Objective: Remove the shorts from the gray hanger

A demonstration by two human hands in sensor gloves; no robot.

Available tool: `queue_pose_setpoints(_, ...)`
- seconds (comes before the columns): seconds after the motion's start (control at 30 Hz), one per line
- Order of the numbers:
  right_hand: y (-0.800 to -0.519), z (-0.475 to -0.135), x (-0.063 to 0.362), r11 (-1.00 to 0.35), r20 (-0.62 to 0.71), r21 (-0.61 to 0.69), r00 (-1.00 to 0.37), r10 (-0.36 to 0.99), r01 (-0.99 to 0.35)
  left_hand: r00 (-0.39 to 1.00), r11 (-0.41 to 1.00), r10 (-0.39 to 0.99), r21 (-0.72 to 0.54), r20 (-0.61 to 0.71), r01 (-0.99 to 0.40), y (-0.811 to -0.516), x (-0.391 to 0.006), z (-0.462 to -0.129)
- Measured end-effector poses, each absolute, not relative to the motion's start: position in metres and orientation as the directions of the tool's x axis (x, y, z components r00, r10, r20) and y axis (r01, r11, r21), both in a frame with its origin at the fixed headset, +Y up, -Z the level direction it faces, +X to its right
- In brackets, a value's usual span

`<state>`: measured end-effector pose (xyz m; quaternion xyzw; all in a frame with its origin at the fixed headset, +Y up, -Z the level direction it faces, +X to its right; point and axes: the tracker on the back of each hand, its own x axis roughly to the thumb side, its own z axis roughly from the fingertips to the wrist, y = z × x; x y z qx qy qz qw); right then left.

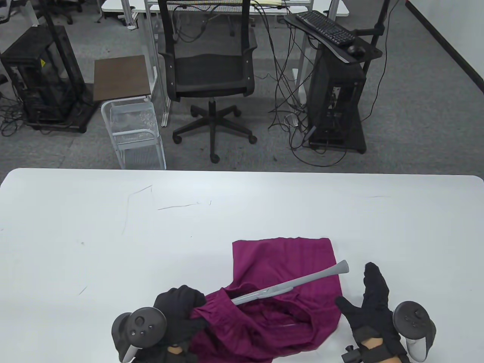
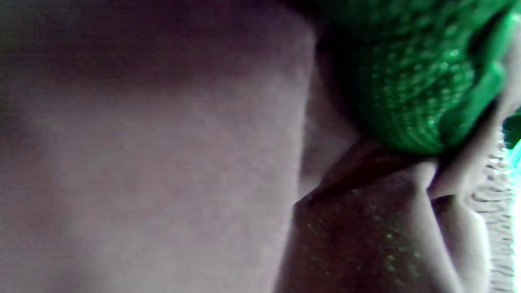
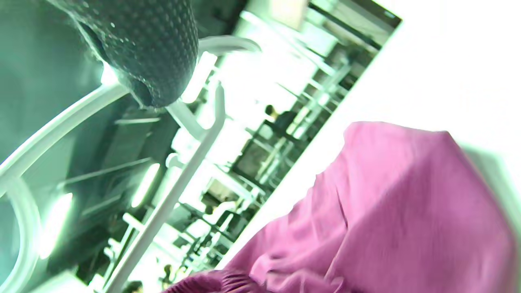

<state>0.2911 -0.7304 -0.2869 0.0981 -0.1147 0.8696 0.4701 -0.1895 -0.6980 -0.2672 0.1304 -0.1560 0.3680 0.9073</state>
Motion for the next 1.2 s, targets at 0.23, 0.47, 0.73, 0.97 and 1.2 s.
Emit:
queue_pose_setpoints(0.23,-0.714,-0.279,0.262,-0.698,0.493,-0.156,-0.667,0.559,-0.699,0.652,0.701,0.643,0.033,0.401,-0.712,-0.701,-0.185,-0.27)
queue_pose_setpoints(0.47,-0.714,-0.278,0.267,-0.626,0.491,-0.193,-0.627,0.605,-0.756,0.474,0.517,0.799,-0.02,0.37,-0.856,-0.707,-0.2,-0.271)
queue_pose_setpoints(0.73,-0.711,-0.276,0.275,-0.593,0.441,-0.253,-0.637,0.633,-0.764,0.549,0.522,0.811,0.176,0.202,-0.835,-0.707,-0.218,-0.266)
queue_pose_setpoints(0.97,-0.712,-0.276,0.287,-0.538,0.389,-0.319,-0.626,0.676,-0.78,0.283,0.25,0.953,0.247,0.107,-0.936,-0.718,-0.242,-0.265)
queue_pose_setpoints(1.2,-0.717,-0.278,0.297,-0.414,0.337,-0.327,-0.515,0.788,-0.849,0.034,-0.006,0.976,0.18,0.215,-0.984,-0.719,-0.251,-0.264)
